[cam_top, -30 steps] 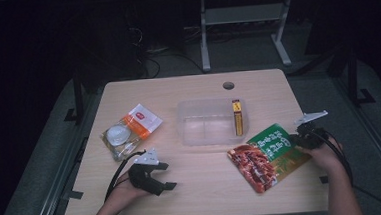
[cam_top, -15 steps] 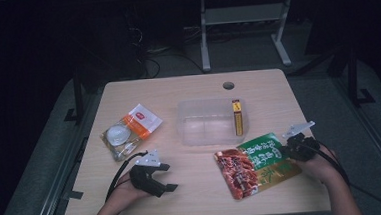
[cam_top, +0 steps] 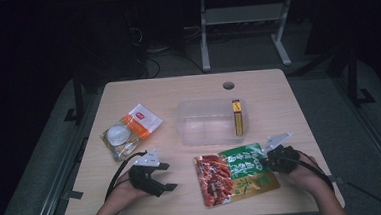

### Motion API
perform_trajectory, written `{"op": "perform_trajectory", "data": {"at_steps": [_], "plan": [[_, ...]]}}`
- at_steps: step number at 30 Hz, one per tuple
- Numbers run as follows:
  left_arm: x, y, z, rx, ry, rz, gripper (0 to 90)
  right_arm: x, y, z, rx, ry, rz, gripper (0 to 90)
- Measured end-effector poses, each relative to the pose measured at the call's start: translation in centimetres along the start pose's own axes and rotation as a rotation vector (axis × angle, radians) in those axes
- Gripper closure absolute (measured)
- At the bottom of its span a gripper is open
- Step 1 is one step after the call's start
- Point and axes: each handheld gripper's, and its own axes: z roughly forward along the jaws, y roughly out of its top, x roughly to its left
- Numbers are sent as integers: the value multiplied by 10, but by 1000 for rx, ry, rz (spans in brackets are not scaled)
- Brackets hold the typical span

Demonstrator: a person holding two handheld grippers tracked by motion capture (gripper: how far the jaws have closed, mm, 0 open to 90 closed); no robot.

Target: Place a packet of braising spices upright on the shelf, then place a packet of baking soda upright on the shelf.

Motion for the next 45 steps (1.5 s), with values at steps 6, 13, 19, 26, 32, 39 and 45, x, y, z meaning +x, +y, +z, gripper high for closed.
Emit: {"op": "perform_trajectory", "data": {"at_steps": [6,13,19,26,32,39,45], "plan": [[-1,1,0,1,0,22,194,22,13,6,-3,29,-78,900],[-1,1,-3,-11,0,23,194,33,28,17,-23,35,-152,900],[1,1,-6,-24,9,22,194,41,36,23,-52,27,-193,900],[0,1,-5,-23,6,27,194,46,43,28,-70,27,-209,900],[-1,1,-7,-25,7,27,195,35,34,21,-139,118,-51,802],[-1,3,-6,-10,17,30,195,25,17,2,-190,102,45,618],[0,11,-4,0,19,35,195,28,-3,-11,-213,75,98,471]]}}
